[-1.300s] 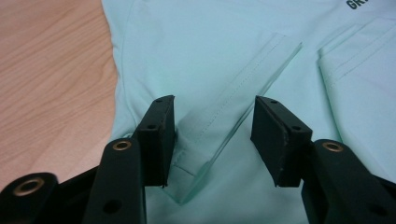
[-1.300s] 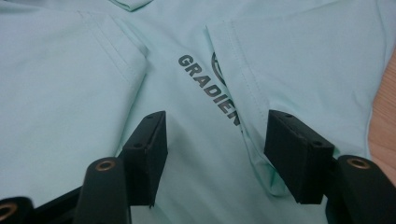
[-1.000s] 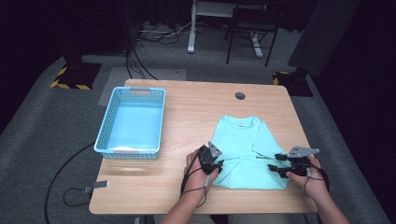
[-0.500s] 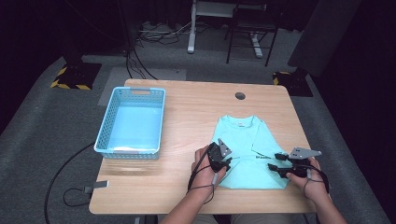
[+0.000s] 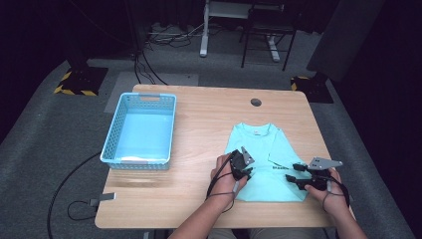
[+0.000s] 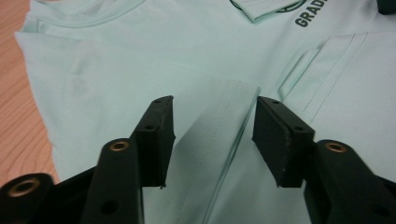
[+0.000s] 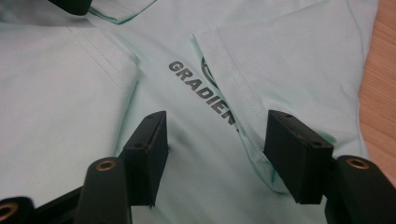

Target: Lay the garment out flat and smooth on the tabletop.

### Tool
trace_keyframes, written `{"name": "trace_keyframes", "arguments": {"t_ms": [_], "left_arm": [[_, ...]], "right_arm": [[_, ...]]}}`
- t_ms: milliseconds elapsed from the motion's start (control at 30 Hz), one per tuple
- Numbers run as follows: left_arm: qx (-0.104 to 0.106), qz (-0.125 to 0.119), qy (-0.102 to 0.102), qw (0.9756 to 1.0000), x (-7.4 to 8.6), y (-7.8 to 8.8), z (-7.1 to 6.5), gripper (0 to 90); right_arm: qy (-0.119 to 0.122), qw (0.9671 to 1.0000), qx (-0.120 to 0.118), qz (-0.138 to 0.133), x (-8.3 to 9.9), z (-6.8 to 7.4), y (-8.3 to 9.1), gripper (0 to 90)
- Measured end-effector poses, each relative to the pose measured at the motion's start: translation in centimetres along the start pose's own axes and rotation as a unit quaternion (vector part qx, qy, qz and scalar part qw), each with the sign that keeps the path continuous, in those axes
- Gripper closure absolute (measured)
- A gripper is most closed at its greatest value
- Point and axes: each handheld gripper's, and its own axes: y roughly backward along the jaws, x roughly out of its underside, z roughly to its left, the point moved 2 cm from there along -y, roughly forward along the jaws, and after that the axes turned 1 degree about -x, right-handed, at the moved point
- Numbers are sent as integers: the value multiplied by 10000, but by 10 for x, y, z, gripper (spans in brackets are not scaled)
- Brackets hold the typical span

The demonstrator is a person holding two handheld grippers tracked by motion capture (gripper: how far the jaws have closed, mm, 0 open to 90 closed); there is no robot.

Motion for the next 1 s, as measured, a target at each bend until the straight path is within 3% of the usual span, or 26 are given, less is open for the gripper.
{"name": "trace_keyframes", "arguments": {"t_ms": [100,200,300,433,567,767,1000], "left_arm": [[155,31,83,9998,0,-3,-1,640],[121,165,196,9996,-3,-1,0,869],[245,145,400,9988,-4,1,3,878],[201,38,372,9991,-8,5,6,879],[207,-8,337,9992,-11,7,5,879],[201,-91,328,9992,-13,10,6,879],[216,-173,408,9988,-16,10,10,879]], "right_arm": [[-3,10000,-2,1,0,0,0,397],[-2,10000,0,0,0,0,0,397],[-2,10000,3,-1,0,0,0,397],[-25,10000,31,7,0,1,0,391],[-219,9996,128,143,-5,6,0,336],[-328,9994,125,-34,-11,9,8,351],[-410,9991,90,12,-9,10,8,360]]}}
